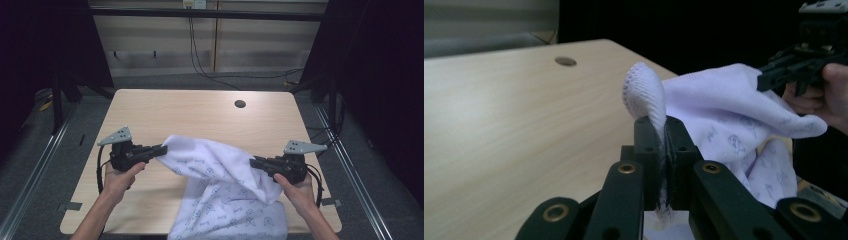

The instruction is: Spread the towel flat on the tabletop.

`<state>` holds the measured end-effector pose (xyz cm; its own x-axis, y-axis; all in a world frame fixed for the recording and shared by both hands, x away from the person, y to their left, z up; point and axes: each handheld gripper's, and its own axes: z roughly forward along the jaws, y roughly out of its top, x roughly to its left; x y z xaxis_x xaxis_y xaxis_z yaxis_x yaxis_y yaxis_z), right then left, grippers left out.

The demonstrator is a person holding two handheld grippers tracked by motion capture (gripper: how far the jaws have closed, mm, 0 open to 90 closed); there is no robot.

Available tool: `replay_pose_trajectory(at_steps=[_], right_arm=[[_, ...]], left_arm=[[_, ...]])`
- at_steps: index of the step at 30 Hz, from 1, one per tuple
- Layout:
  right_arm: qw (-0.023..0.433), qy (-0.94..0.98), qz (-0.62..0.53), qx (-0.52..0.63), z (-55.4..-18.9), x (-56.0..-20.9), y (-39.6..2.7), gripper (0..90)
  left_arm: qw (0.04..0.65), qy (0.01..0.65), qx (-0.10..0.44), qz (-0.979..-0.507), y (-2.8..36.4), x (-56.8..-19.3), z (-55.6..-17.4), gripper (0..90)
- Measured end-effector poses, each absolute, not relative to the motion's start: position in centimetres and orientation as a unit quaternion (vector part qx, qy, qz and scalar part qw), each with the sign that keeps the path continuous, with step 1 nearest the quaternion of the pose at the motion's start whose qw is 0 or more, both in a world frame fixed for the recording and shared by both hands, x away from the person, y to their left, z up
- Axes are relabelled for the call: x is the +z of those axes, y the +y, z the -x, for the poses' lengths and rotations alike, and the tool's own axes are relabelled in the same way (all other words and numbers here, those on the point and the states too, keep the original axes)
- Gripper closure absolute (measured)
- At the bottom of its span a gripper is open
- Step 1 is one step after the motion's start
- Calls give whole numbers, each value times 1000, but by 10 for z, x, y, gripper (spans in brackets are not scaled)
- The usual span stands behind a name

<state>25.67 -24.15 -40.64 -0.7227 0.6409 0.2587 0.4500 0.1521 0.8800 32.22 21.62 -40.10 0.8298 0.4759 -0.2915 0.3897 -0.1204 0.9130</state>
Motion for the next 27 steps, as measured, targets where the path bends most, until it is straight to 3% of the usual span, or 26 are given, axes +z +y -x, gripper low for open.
replay_pose_trajectory(at_steps=[9,13,16,19,23,27], right_arm=[[102,748,-356,551,-301,-397,-218,838],[113,735,-357,566,-312,-389,-218,788],[107,714,-365,587,-319,-381,-228,877],[103,729,-364,570,-322,-381,-229,885],[129,742,-377,539,-321,-382,-233,884],[157,746,-384,521,-344,-354,-243,882]], left_arm=[[602,300,72,-736,236,-382,-330,868],[599,314,76,-733,241,-382,-337,868],[604,317,75,-728,240,-381,-341,868],[595,315,79,-735,237,-381,-341,867],[580,321,88,-744,237,-382,-347,867],[574,326,113,-743,233,-366,-368,868]])
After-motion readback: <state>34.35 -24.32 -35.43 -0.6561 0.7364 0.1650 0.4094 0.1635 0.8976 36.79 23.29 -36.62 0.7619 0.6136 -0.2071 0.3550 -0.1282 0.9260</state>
